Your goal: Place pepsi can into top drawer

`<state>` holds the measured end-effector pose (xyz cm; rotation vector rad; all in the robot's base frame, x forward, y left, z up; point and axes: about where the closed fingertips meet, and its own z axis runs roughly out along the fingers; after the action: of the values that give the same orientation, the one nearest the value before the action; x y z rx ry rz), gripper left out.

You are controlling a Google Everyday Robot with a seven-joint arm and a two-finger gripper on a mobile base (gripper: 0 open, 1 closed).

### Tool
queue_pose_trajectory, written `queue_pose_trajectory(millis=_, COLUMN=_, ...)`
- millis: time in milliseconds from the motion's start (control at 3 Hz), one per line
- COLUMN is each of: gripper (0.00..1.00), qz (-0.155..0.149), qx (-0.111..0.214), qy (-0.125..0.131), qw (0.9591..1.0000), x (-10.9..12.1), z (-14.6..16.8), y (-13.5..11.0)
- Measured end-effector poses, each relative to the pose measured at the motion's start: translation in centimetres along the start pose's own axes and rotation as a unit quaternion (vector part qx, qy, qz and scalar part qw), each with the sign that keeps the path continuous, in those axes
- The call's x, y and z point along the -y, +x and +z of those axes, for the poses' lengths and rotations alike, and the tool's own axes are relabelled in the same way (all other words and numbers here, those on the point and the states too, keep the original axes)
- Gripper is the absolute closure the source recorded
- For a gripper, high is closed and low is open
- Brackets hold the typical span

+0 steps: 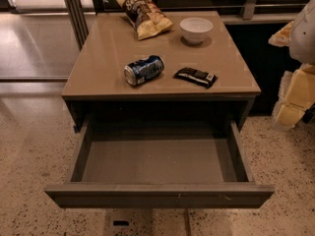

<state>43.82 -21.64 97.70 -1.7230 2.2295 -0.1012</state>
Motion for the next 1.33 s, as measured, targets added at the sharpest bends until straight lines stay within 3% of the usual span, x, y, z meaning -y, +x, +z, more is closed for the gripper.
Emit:
queue_pose_trajectory(millis=333, gripper=0.00, qz=-0.002, qx=0.002, qy=0.004, qw=1.0000, x=0.1, z=-0.2, y=-0.1)
queue_pose_trajectory(millis=667, gripper=0.00, qz=-0.051, qx=0.002, qy=0.016, qw=0.9986, x=1.4, z=-0.3, y=-0.9)
queue_pose_trajectory(millis=1000, gripper=0.00, qz=-0.151, qx=0.031, qy=0.004, qw=0.9880, x=4.6, z=0.6, y=-3.6)
queue_pose_trajectory(millis=1333, gripper=0.00, qz=-0.252, qx=0.085, qy=-0.016, qw=0.9638, x=8.2, z=2.3, y=-7.4)
